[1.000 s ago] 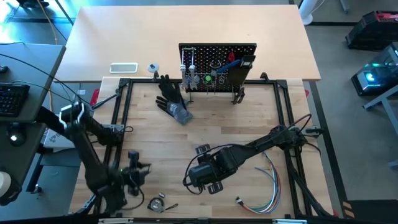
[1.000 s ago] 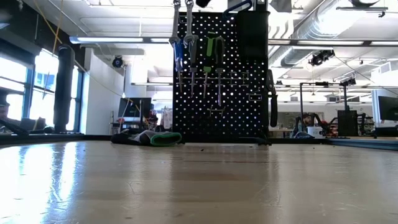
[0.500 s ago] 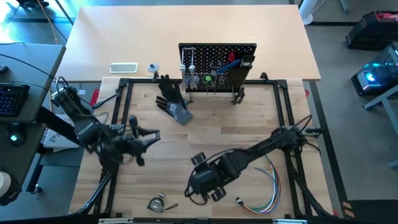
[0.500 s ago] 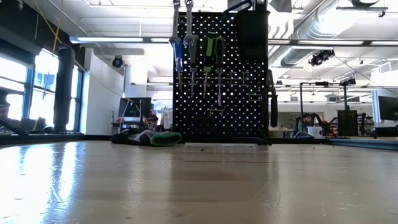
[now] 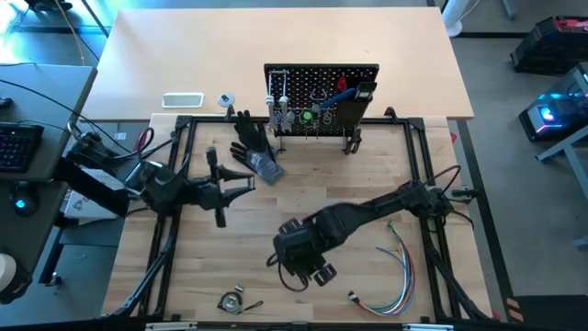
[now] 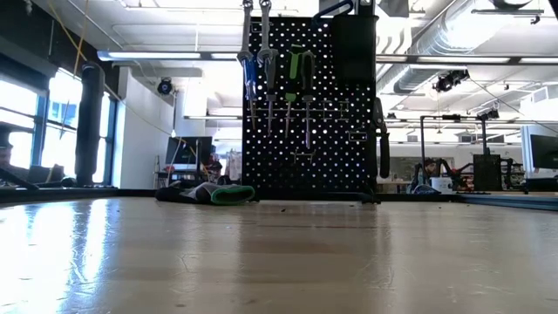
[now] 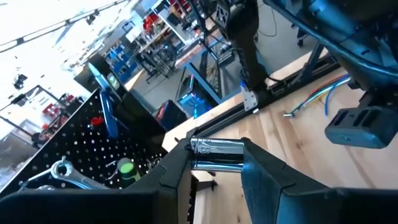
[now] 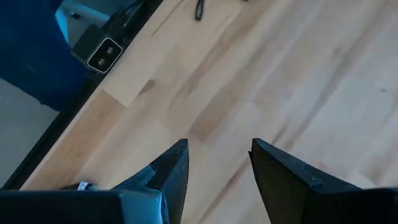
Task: Hang tools onto peg board
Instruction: Put the silver socket into the black bin on the pegboard
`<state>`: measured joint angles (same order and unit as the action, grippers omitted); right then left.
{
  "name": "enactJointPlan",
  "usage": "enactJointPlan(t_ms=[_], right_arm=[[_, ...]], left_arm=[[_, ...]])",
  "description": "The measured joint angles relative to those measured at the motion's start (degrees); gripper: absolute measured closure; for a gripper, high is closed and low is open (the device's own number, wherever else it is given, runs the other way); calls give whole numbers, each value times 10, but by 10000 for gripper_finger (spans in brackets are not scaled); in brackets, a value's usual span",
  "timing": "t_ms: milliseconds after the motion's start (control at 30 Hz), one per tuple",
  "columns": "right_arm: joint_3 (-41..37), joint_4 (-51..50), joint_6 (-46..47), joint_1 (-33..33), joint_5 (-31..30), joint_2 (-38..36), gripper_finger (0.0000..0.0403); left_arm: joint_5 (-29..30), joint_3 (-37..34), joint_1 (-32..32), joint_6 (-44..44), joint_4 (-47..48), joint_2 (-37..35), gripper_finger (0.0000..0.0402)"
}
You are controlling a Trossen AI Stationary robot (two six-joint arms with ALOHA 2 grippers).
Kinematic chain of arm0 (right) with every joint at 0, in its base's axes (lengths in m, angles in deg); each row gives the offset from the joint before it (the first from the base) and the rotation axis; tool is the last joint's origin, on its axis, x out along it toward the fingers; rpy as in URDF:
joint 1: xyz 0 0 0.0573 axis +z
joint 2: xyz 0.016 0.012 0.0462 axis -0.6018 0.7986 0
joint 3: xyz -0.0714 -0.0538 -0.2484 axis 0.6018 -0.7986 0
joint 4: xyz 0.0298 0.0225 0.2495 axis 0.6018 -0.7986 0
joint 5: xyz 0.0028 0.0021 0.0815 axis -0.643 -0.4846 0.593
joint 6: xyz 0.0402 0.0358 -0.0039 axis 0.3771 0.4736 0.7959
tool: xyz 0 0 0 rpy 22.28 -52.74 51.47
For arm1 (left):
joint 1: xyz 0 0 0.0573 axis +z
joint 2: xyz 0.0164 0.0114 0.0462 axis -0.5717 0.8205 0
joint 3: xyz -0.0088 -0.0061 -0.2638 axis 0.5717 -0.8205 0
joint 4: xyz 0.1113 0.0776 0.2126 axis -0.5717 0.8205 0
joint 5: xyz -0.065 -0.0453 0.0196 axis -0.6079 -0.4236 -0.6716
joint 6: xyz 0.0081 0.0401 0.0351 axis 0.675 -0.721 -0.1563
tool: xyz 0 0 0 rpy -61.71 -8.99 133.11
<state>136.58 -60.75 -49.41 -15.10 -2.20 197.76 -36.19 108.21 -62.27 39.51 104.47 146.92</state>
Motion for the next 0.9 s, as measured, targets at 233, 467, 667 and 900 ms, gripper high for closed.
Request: enactJointPlan(t_ms=[233,467,667,900], right_arm=[[0,-13,-15,-26,2,-74,236],[0,-50,-21,-32,-10,-166,236],[0,-96,4,-39,-28,-226,236],[0,-114,20,-39,-48,-268,236]], left_arm=[[-67,0,63,-2,-4,0,307],[-151,0,125,-30,-65,0,307],[-224,0,189,-36,-108,6,307],[-303,12,253,-37,-142,61,307]])
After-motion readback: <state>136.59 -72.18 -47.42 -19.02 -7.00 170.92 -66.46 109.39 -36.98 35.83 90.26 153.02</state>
